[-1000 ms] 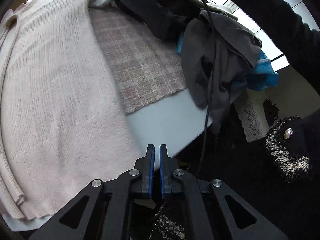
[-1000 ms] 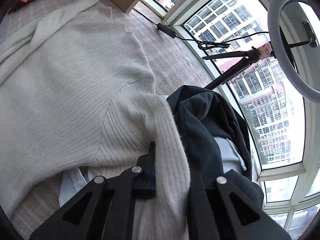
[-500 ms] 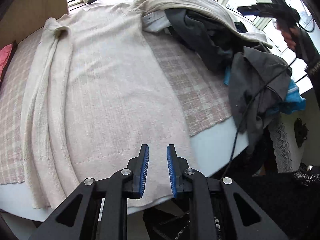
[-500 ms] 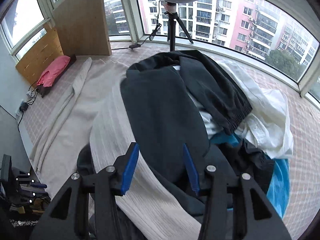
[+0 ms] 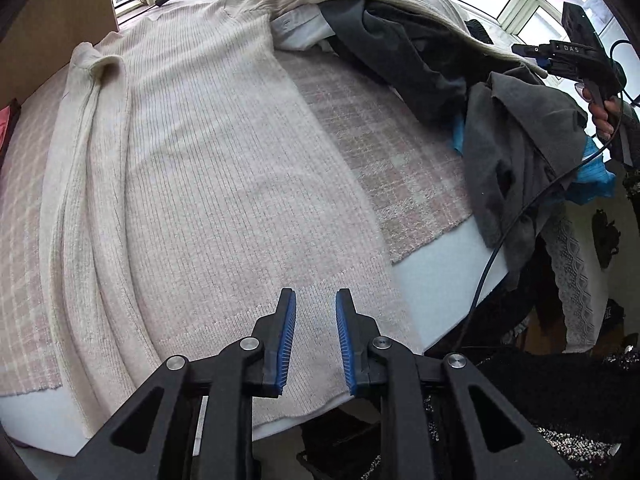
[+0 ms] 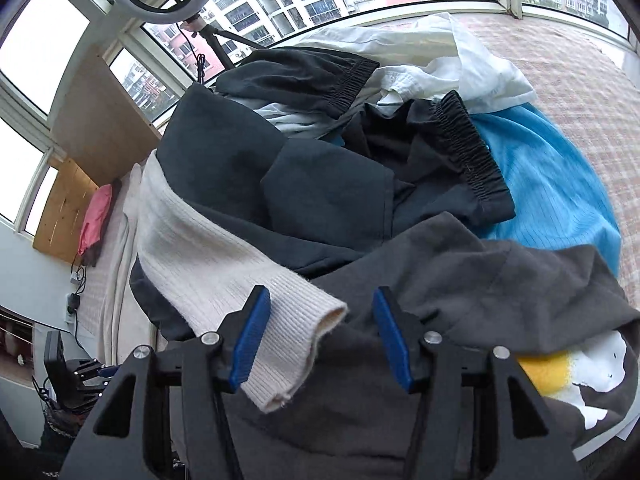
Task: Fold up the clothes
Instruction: 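Smooth the folded sweater hem with the left gripper while the right gripper tucks the sleeve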
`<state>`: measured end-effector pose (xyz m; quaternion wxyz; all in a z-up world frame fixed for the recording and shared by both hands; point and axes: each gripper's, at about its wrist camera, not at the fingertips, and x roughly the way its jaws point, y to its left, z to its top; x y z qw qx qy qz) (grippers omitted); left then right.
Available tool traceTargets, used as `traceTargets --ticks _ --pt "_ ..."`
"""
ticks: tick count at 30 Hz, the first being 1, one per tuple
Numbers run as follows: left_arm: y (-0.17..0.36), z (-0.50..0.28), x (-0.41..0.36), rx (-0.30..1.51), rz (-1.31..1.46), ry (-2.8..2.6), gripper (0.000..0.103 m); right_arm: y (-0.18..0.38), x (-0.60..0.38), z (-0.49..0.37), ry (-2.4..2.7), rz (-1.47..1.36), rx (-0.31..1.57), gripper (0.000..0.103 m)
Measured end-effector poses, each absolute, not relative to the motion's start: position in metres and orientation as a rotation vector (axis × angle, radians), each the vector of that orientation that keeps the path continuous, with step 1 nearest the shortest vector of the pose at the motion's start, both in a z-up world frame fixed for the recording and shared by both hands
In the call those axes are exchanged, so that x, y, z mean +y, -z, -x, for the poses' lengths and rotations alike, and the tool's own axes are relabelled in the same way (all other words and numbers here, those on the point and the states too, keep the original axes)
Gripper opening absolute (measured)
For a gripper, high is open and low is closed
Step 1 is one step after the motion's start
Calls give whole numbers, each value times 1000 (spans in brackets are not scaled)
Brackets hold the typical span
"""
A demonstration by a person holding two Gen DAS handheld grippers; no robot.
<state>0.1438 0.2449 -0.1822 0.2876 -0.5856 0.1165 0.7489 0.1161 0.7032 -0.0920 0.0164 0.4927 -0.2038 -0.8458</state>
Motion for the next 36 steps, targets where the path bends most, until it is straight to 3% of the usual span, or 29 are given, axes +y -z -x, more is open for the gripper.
traceTargets --ticks 5,13,16,19,22,25,27,30,36 --pt "178 -152 229 284 1546 -2014 22 51 666 -134 2748 -1400 -439 5" --pt "168 -162 194 179 1512 -2074 22 -33 576 -130 2676 -1033 -486 5" --pt "165 -164 176 137 1503 -2130 23 -31 479 -118 2503 -1016 -307 5" --pt "165 -169 155 108 1506 -2177 24 15 382 -111 2200 -1163 -203 5" --pt "172 -174 142 75 1537 -2190 25 78 308 -115 1930 -1406 -38 7" --pt "177 -178 141 78 1541 -2199 25 85 319 -108 1942 -1435 -22 12" --pt "180 -178 148 106 1535 -2219 25 76 351 -88 2005 -1409 -88 36" --pt "183 -177 168 164 1507 -2223 25 68 394 -38 2200 -1427 -86 37" --pt "191 -180 228 406 1421 -2141 37 104 411 76 2373 -1592 287 37"
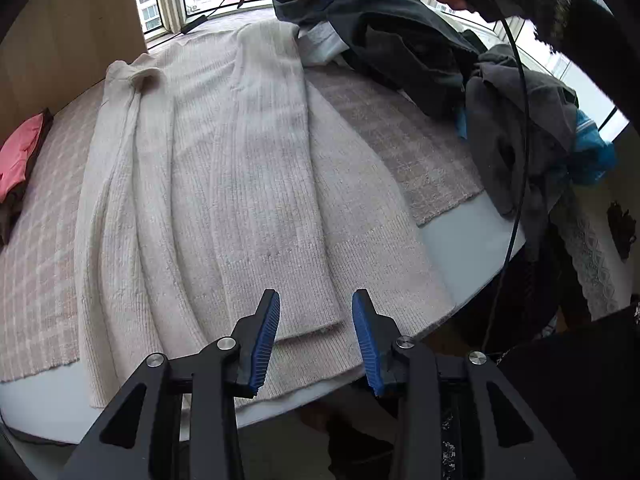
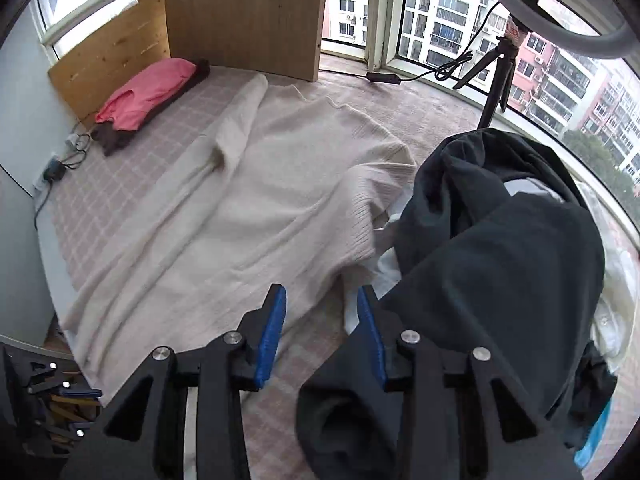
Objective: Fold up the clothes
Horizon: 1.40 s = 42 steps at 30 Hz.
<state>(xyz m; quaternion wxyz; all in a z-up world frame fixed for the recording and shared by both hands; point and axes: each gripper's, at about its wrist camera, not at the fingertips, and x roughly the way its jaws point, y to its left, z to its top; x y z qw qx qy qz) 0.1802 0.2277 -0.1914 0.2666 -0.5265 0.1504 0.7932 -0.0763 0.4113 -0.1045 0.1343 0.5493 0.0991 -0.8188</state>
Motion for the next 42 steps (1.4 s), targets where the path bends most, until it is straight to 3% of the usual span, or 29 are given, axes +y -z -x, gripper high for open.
traceTargets --ticks 4,6,7,13,17,20,21,22,23,27,28,30,32,36,39,41,42 --pt "209 -169 243 501 1441 -2153 38 141 423 126 2178 -1753 87 37" --pt "206 -165 238 478 1460 -2164 25 145 435 139 2174 -1758 5 37" --pt "205 -163 235 464 1470 -2169 8 146 442 144 2175 -1759 -35 37" --pt "160 -159 209 165 1435 -2163 7 141 476 158 2138 -1756 -182 34" --pt "125 -164 206 97 1361 -2180 7 133 475 163 2152 -1720 -205 42" --pt "121 -166 207 117 1360 -2182 7 149 450 163 2086 -1762 -45 45" --pt "123 -166 209 106 1368 -2162 7 154 441 161 2103 -1768 60 40" --pt "126 -169 213 116 1374 -2141 7 157 433 160 2121 -1770 172 31" --pt "130 -171 220 141 1379 -2120 7 157 429 161 2139 -1767 234 8" --pt "171 -182 251 197 1502 -1936 15 150 426 172 2257 -1766 381 8" --pt "176 -185 254 247 1533 -1939 17 152 424 173 2247 -1779 419 9" --pt "175 -190 248 245 1545 -1957 21 153 421 170 2225 -1781 478 20" --pt "169 -189 235 206 1540 -2017 35 144 425 168 2231 -1746 433 33" --pt "176 -166 231 64 1566 -2065 36 131 442 175 2192 -1735 212 48" --pt "193 -150 242 16 1613 -2053 37 140 436 175 2161 -1783 257 48" --pt "195 -150 250 56 1588 -2063 28 144 436 175 2163 -1793 283 48" --pt "196 -151 253 76 1574 -2068 15 144 437 176 2168 -1791 268 48"
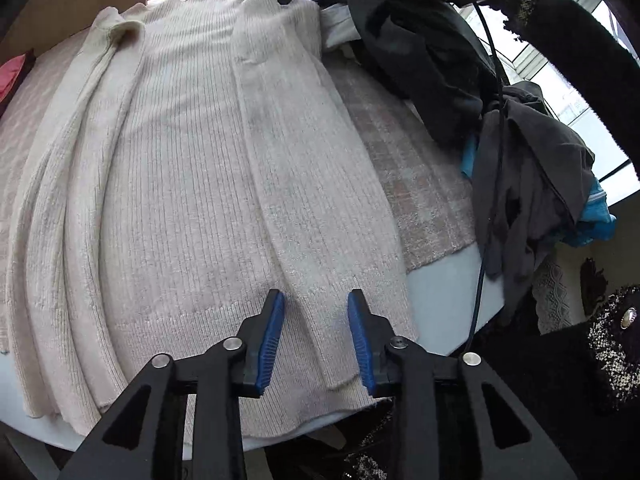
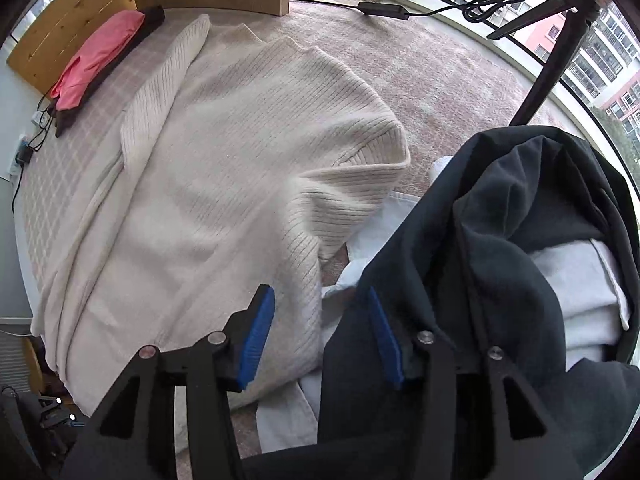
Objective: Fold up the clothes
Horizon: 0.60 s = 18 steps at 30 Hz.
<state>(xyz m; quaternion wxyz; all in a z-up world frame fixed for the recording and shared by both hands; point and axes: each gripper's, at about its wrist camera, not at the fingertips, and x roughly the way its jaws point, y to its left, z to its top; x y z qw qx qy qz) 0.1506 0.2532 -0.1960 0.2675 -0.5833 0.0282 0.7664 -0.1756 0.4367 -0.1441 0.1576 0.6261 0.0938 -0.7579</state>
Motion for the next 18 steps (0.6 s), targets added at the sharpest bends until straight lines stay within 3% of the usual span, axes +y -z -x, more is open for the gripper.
traceTargets --ticks 1,6,10,12,17,18 --pt "194 -151 252 61 1577 -2067 3 143 440 177 2175 -1787 223 48" --pt "158 -163 227 9 1530 -2135 3 129 468 187 2210 -1749 -81 48" --pt "164 -165 211 -13 1594 -2133 5 135 465 184 2180 -1765 -6 48" --pt "185 -163 210 25 1686 -2088 5 137 458 181 2159 -1757 28 55" --pt "160 -178 203 70 1636 -2183 33 140 439 171 2109 -1732 104 59" --pt "154 -182 205 93 1609 -2193 34 140 436 169 2099 -1726 119 59"
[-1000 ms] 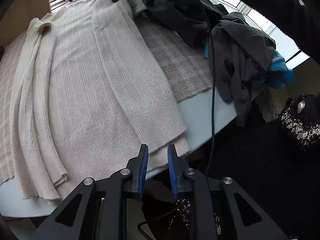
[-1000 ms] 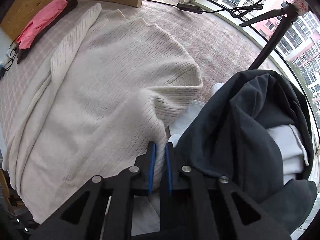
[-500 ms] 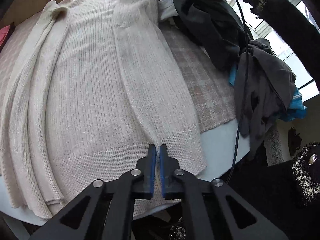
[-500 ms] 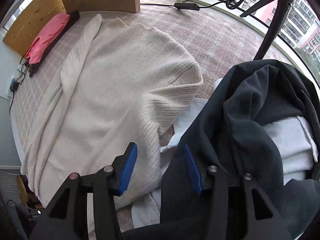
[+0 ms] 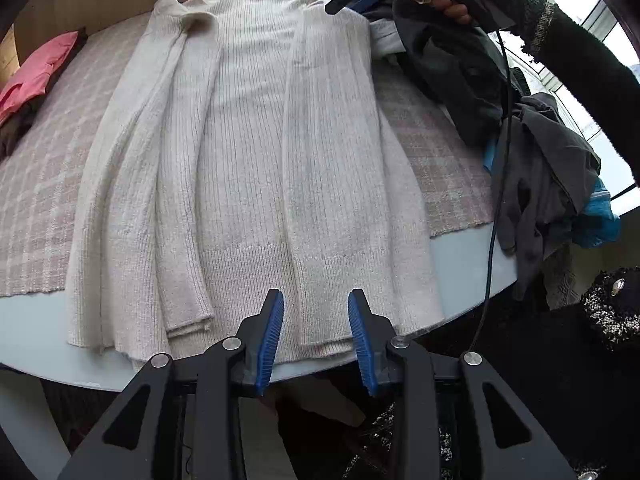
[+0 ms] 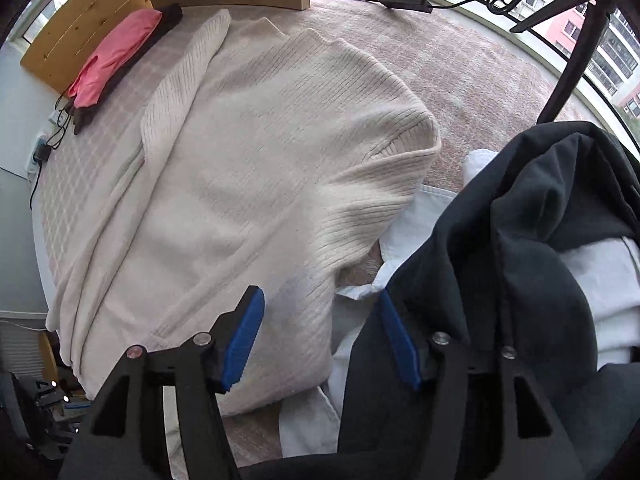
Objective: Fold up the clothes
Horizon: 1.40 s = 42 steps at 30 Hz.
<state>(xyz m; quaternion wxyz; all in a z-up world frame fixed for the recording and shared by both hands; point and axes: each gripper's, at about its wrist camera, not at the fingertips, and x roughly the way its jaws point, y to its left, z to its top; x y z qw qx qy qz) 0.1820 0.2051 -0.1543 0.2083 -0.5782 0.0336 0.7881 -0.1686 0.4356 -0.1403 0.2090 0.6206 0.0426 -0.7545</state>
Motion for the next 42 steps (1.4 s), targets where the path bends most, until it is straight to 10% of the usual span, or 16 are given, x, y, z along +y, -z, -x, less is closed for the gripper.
traceTargets --ticks 8,11,14,15,17,18,21,31,42 --pt "171 -200 265 310 1531 -2053 38 175 412 156 2020 -1814 383 57" --pt "180 -209 284 434 1484 -2022 62 177 410 155 2009 -1794 346 28" --pt "185 -217 289 529 1411 -2041 65 176 411 156 2005 -1790 296 24" --pt "185 -218 289 549 1390 -2053 60 175 414 157 2008 -1793 257 20" --pt "180 -207 275 452 1432 -2101 10 172 423 162 2014 -1799 154 17" --pt "178 -198 264 357 1478 -2118 10 169 427 165 2018 -1800 98 16" --pt "170 -179 220 -81 1546 -2111 9 162 435 171 2027 -1806 -35 15" --pt "169 -193 122 -596 1537 -2258 9 119 344 216 2014 -1725 -17 14" --pt "149 -189 110 -297 1664 -2380 27 75 388 253 2297 -1570 -56 41"
